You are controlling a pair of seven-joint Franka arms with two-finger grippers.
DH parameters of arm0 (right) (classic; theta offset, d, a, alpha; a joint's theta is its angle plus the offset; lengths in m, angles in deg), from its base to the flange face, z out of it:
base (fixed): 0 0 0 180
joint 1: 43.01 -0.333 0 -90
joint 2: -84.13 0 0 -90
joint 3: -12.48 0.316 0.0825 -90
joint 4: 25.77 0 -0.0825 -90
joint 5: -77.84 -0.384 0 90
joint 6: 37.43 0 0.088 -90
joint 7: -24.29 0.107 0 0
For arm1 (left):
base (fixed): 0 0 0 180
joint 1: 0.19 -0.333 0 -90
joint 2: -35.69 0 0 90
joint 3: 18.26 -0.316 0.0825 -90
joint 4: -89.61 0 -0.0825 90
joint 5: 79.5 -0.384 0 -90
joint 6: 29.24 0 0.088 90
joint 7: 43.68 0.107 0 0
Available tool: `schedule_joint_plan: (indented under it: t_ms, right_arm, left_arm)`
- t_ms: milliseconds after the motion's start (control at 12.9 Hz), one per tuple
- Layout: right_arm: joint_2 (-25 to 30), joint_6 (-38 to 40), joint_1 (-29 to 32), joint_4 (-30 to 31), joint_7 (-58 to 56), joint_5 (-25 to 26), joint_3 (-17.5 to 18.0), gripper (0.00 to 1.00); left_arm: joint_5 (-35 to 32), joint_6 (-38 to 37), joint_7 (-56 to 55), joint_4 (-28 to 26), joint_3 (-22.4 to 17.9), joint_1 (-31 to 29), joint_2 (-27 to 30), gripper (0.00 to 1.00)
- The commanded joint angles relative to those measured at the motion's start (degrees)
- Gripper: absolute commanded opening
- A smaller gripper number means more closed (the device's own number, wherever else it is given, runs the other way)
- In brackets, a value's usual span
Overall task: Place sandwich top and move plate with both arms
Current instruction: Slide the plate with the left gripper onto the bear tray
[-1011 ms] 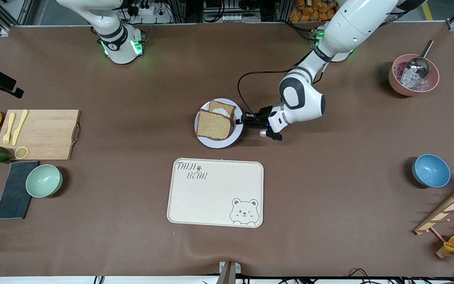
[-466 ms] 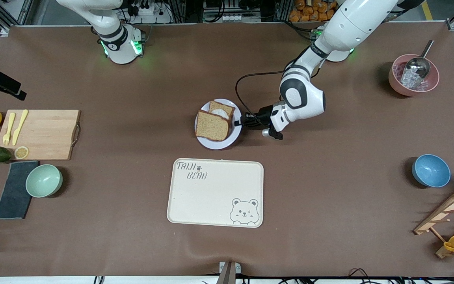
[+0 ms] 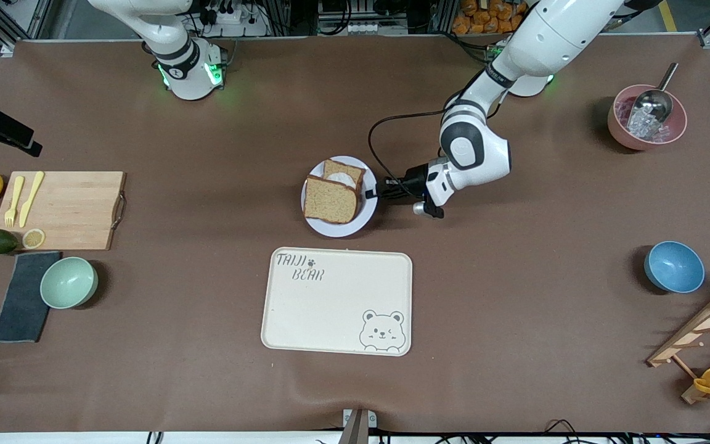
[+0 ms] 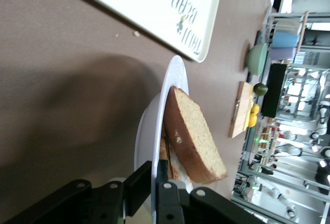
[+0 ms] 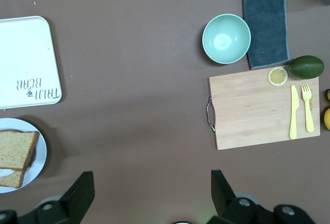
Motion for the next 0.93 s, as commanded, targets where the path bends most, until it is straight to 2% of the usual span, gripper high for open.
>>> schedule_joint_plan:
  t_ms: [0,155,389,700,855]
  right_arm:
    - [-0.2,-0.2,0.2,0.4,0.9,1.1,0.5,1.0]
    - [-0.2,-0.3,0.3,0.4,0.9,1.0,0.5,1.0]
    - [-0.2,-0.2,0.5,0.4,0.9,1.0,0.4,1.0]
    - [-0.5,-0.8,0.4,1.0,0.9,0.9,0.4,1.0]
    - [-0.8,-1.1,0.3,0.9,1.0,0.8,0.4,1.0]
  left_arm:
    - [4.6,-1.7,3.7,-0.7,3.8,-5.0,2.0,0.0]
    - [8.9,-1.7,5.2,0.1,5.3,-7.0,2.0,0.0]
    - [15.4,-2.1,6.7,4.8,5.1,-7.4,0.6,0.0]
    - [25.9,-2.1,15.9,13.7,4.8,-7.8,-5.7,0.0]
    - [27.2,-2.0,20.0,17.3,4.7,-7.7,-9.4,0.0]
